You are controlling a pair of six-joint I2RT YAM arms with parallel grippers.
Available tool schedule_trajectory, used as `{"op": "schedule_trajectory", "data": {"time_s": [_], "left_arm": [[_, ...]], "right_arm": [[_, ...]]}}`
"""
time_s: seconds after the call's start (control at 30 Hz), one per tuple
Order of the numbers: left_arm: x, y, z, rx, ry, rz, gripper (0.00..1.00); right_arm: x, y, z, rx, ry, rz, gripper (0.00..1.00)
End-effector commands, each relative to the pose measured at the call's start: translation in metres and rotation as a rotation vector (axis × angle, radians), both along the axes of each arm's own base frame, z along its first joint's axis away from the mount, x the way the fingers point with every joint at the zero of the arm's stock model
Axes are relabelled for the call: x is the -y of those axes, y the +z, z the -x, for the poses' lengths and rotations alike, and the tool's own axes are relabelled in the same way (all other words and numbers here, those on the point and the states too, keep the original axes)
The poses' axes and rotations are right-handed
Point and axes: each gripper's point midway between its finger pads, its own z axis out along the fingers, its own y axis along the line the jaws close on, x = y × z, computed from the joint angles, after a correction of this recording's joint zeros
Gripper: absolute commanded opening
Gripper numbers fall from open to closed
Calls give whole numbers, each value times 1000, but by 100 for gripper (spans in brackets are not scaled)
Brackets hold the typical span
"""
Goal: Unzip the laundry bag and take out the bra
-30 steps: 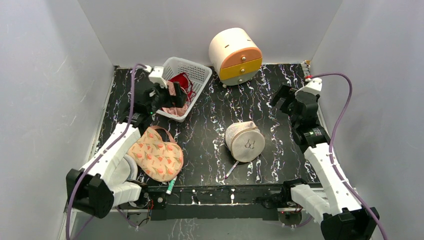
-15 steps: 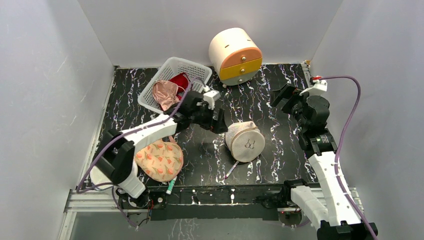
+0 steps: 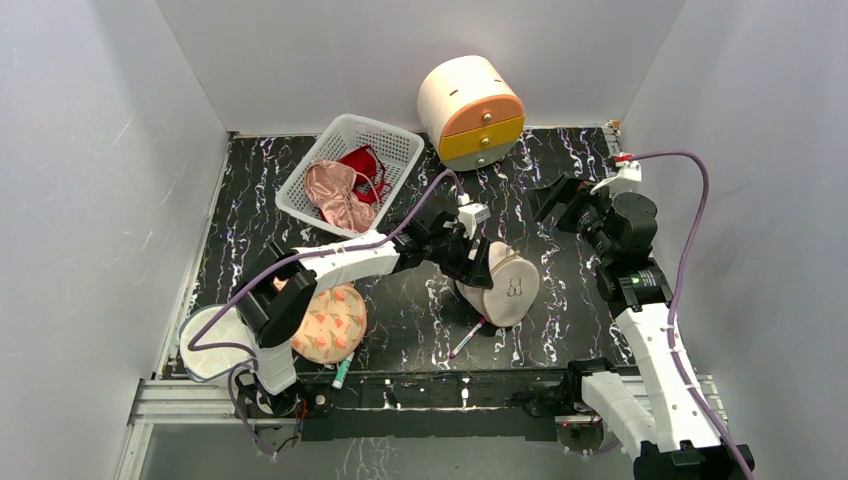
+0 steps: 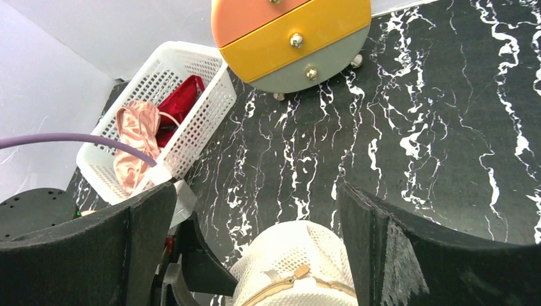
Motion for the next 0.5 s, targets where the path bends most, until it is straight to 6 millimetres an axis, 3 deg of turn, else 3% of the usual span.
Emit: {"op": "schedule_trajectory", "data": {"time_s": [0.0, 0.2, 0.47], "left_arm": [[11, 13, -4, 6, 12, 2, 58], [4, 10, -18, 40, 58, -81, 32], [-3, 23, -31, 45, 64, -84, 8]], "right_arm": [[-7, 5, -1, 42, 45, -16, 98], [-10, -8, -4, 0, 62, -9, 98], [-28, -38, -9, -114, 179, 0, 98]]}}
